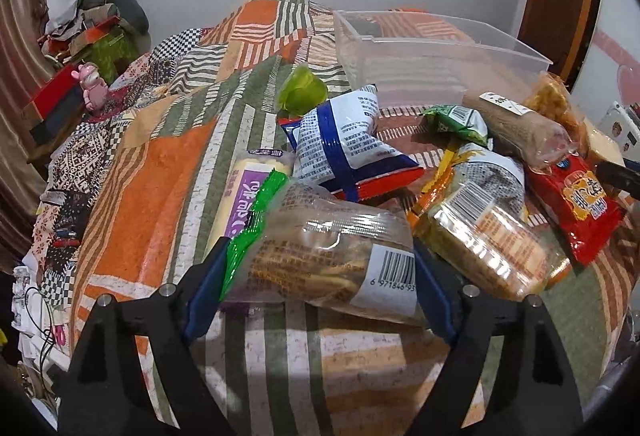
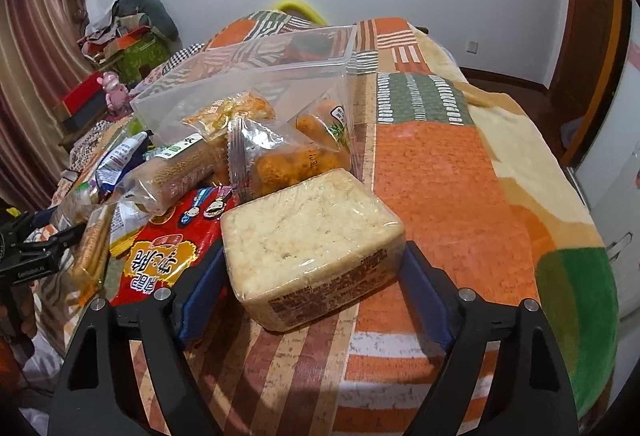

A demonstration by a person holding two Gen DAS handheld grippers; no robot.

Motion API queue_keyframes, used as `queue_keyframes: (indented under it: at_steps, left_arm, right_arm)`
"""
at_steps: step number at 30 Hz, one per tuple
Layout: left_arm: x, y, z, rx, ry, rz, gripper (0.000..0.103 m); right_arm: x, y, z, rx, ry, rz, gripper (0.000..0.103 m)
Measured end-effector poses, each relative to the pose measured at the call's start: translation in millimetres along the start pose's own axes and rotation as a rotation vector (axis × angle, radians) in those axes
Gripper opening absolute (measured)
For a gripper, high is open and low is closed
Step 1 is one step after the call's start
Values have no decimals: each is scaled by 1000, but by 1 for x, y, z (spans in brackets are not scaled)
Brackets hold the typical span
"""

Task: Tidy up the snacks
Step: 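Lift the bread loaf with the right gripper while the left gripper lifts the bread bag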

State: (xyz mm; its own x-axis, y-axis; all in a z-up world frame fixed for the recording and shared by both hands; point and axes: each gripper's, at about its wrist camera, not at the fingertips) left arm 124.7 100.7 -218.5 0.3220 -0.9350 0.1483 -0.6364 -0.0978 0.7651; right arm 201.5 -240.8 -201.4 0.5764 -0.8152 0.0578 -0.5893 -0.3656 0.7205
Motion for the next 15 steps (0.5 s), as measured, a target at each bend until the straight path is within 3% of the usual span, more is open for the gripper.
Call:
queue_keyframes:
  at_steps: [7,15]
  left_arm:
    - [-6,23,-5,38,27,12,82]
    - [2,56,-37,129,37,66,82]
  right_arm:
    - [3,17,0,29,-6,26,82]
    - [3,40,-18,114,12,49,82]
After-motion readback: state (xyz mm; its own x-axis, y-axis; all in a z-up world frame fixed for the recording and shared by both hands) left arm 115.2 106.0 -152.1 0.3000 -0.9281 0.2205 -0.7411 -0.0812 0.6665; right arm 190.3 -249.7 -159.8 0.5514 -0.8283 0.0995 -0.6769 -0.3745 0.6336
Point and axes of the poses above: each gripper's, at about its wrist camera, not at the fingertips, and y roughly against the way its jaws point, x to its right, z to its underside, and after that the axes turned 14 degrees about y, right-handed
